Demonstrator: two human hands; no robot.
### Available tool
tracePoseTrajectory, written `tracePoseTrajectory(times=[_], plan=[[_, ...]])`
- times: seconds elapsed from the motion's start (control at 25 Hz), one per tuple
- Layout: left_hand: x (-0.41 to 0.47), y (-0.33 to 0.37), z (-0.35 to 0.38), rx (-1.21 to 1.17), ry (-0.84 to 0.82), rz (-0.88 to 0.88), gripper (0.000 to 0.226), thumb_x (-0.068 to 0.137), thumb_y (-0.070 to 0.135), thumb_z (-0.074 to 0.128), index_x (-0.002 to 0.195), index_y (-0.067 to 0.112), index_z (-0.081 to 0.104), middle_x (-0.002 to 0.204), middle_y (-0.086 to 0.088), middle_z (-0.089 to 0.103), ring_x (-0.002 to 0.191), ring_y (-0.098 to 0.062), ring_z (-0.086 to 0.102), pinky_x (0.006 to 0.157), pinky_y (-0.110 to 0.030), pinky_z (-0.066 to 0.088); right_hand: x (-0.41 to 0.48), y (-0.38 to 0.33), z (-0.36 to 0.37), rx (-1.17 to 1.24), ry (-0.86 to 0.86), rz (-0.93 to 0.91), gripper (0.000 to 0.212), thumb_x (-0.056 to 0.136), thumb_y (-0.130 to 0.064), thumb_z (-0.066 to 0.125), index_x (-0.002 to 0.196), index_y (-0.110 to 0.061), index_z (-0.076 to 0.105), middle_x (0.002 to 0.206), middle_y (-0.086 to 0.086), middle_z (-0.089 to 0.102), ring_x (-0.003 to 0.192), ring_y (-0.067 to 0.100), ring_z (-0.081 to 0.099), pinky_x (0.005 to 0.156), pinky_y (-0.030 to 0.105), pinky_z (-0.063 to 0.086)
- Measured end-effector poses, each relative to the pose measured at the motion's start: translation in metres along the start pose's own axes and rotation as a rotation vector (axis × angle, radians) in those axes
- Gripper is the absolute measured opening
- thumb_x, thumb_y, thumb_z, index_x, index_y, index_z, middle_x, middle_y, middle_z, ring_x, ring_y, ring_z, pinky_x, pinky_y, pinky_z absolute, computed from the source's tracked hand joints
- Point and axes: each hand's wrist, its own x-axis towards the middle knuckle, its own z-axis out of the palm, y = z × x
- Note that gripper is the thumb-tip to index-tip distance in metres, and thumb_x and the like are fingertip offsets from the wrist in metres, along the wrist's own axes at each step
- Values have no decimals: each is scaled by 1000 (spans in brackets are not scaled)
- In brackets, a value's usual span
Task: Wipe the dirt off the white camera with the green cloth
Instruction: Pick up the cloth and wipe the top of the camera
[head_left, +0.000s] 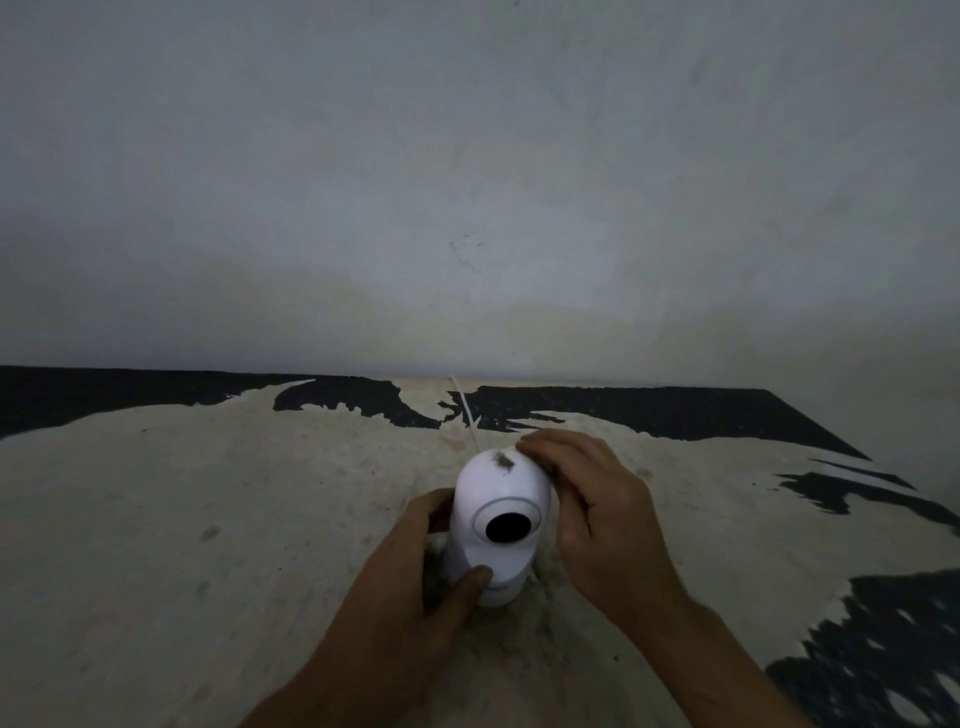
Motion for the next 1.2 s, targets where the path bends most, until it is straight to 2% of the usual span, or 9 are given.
tracePoseTrajectory(times=[0.12,0.32,0.44,0.56,0.64,0.72,0.88,1.08,1.2], plan=[[1,-2,1,6,-2,-6,55,67,53,59,107,60,22,110,42,35,96,23,41,77,-2,36,0,-8,-2,5,-9,-61,38,87,-19,38,114,-9,64,113,5,65,108,13,55,100,18,40],[0,1,0,11,-10,-9,56,74,46,63,106,60,19,108,44,31,93,23,39,74,1,35,1,1,1,-31,15,-24,42,86,-22,37,112,-5,65,110,11,67,104,18,57,95,32,49],[1,1,0,11,-8,-13,56,72,45,63,105,59,20,107,43,30,92,21,39,75,-1,34,0,-5,-1,-14,36,-61,41,85,-18,38,114,-4,65,111,11,67,106,18,58,98,26,45],[1,1,1,11,1,-16,57,72,43,64,105,58,20,107,43,30,92,20,40,74,0,34,1,-7,1,-20,-1,-106,40,86,-17,40,113,-2,64,112,12,66,108,16,55,99,30,42],[0,2,0,-9,-5,-21,57,74,41,64,108,56,21,108,42,31,93,19,40,77,-3,35,1,-3,0,-27,-11,-64,40,88,-20,39,113,-4,65,111,11,67,106,14,56,96,31,46],[-1,3,-1,-22,-12,-19,56,74,41,63,107,57,22,109,42,32,95,19,41,79,-4,35,0,-1,-5,-7,6,-3,39,90,-21,37,114,-7,65,111,6,66,105,11,57,94,27,47],[-1,4,-2,5,-11,-7,55,75,42,63,105,60,20,109,44,31,94,22,39,75,0,35,0,-10,-17,59,3,29,27,96,-21,47,115,-14,64,109,-9,64,102,-3,57,84,7,43],[-1,4,-2,-7,-10,-10,57,75,41,63,111,54,21,110,42,33,98,16,41,83,-6,35,-6,-5,-20,50,-114,53,32,94,-32,47,120,-19,61,108,-9,60,98,-5,54,78,4,41],[-1,6,-3,-14,-6,-23,56,76,40,62,114,50,22,109,42,31,96,18,39,83,-6,34,-9,-5,-20,72,-71,75,29,94,-27,53,120,-17,62,110,-7,61,100,-4,54,80,5,42]])
